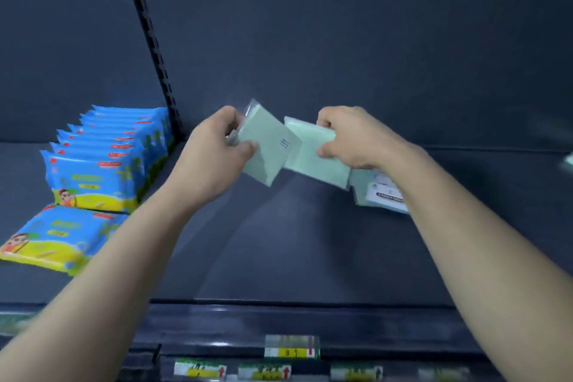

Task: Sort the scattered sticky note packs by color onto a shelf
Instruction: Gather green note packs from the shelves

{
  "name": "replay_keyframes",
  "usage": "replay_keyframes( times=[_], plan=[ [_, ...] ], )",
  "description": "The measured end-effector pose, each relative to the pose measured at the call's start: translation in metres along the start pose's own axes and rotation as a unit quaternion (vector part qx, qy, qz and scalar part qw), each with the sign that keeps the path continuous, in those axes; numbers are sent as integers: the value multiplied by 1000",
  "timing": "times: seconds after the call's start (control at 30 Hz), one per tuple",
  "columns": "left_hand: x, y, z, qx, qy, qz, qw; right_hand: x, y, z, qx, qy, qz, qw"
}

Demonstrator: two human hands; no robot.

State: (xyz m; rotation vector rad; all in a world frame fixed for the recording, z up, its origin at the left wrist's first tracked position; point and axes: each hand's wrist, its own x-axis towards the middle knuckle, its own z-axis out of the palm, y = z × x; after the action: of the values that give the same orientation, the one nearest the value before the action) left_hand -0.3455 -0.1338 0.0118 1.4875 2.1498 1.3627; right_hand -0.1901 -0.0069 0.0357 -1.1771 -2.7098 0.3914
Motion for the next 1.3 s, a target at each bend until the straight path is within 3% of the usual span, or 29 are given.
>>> replay_keyframes(
  times=[0.27,0.5,0.7,0.97,1.3],
  plan=[
    [-23,65,92,-127,-145,63,979,-126,86,-29,-8,93,172,981],
    [-96,171,166,-191,-280,176,924,-288,141,-67,-65,160,310,935],
    [-225,285,237,-238,-370,262,859,-479,181,-97,-98,207,416,880],
    [-424,419,318,-275,-478,369,748,-732,195,-109,-117,256,560,779],
    [-650,541,372,-275,-630,448,572,-982,165,-87,-142,326,726,588]
  ],
)
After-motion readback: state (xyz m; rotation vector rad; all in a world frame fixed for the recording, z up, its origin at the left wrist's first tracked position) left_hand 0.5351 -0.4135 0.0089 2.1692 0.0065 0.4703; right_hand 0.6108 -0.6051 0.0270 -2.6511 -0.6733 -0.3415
